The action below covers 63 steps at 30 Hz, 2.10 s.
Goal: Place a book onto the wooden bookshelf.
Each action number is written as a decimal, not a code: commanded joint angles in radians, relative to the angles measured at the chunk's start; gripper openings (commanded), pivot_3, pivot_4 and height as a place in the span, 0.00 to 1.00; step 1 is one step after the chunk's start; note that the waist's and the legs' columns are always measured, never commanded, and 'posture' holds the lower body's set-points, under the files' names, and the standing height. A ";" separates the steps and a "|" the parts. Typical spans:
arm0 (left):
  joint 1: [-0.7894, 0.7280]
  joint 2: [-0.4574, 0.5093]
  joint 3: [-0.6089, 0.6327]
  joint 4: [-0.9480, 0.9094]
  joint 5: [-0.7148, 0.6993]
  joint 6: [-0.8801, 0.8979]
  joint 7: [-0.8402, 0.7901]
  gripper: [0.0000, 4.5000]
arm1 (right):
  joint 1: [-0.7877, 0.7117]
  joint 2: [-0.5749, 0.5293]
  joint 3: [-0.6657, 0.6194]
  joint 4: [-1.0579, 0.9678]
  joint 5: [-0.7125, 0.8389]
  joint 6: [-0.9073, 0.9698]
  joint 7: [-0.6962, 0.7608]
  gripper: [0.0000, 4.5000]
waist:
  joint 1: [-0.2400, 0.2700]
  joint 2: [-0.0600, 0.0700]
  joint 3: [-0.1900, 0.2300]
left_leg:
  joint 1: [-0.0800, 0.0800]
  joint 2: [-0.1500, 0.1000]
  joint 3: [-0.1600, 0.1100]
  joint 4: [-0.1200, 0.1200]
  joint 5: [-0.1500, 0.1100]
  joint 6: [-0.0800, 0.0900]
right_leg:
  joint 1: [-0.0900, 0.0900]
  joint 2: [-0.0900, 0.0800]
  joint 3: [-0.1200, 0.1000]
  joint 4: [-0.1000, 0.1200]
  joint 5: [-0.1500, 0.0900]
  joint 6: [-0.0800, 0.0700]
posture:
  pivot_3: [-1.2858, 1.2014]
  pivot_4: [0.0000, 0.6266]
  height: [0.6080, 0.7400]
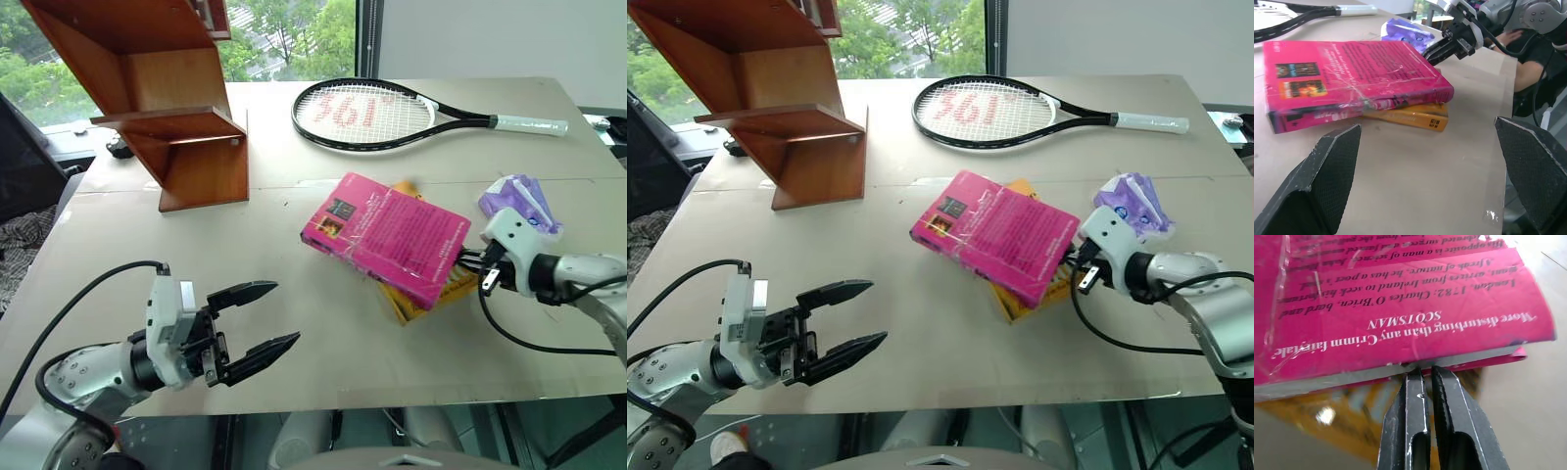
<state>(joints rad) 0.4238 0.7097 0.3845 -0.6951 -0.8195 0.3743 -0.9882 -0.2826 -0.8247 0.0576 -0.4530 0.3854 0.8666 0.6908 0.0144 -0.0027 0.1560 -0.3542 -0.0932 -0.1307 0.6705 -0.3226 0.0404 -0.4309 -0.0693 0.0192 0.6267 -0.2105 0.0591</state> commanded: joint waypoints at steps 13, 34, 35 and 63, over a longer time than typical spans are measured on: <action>0.033 -0.092 -0.068 -0.017 0.033 0.018 0.141 1.00 | 0.174 -0.052 -0.214 0.006 0.046 -0.302 0.226 0.39 | 0.009 0.000 0.000 | -0.001 -0.001 -0.002 0.000 0.000 0.000 | 0.000 -0.001 -0.002 -0.001 0.000 0.000 | 0.52 0.24 1.00; -0.346 -0.472 -0.200 0.379 -0.715 0.535 0.997 1.00 | 0.627 0.065 -0.599 -0.222 0.311 -0.568 0.450 0.99 | 0.004 -0.001 -0.003 | 0.010 0.000 -0.004 0.003 0.000 0.000 | 0.013 0.000 -0.001 0.001 0.000 0.001 | 0.52 0.24 1.00; -0.357 -0.488 -0.204 0.399 -0.759 0.531 1.041 1.00 | 0.633 0.065 -0.602 -0.228 0.313 -0.566 0.442 0.99 | 0.005 -0.001 -0.003 | 0.010 0.000 -0.004 0.003 0.000 0.000 | 0.013 0.000 -0.001 0.001 0.000 0.001 | 0.52 0.24 1.00; -0.713 -0.713 -0.116 0.837 -0.857 0.435 1.213 0.01 | 0.670 0.079 -0.550 -0.310 0.314 -0.565 0.272 1.00 | 0.059 0.010 -0.022 | 0.012 -0.004 -0.006 0.012 0.002 -0.003 | 0.021 -0.001 -0.001 0.002 0.002 0.005 | 0.52 0.24 1.00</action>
<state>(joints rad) -0.2871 -0.0183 0.2566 0.1162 -1.6884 0.7988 0.2379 0.4000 -0.7488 -0.5006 -0.7612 0.7021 0.3214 0.9717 0.0737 0.0073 0.1343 -0.3421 -0.0970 -0.1364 0.6826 -0.3207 0.0375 -0.4104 -0.0700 0.0180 0.6285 -0.2082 0.0645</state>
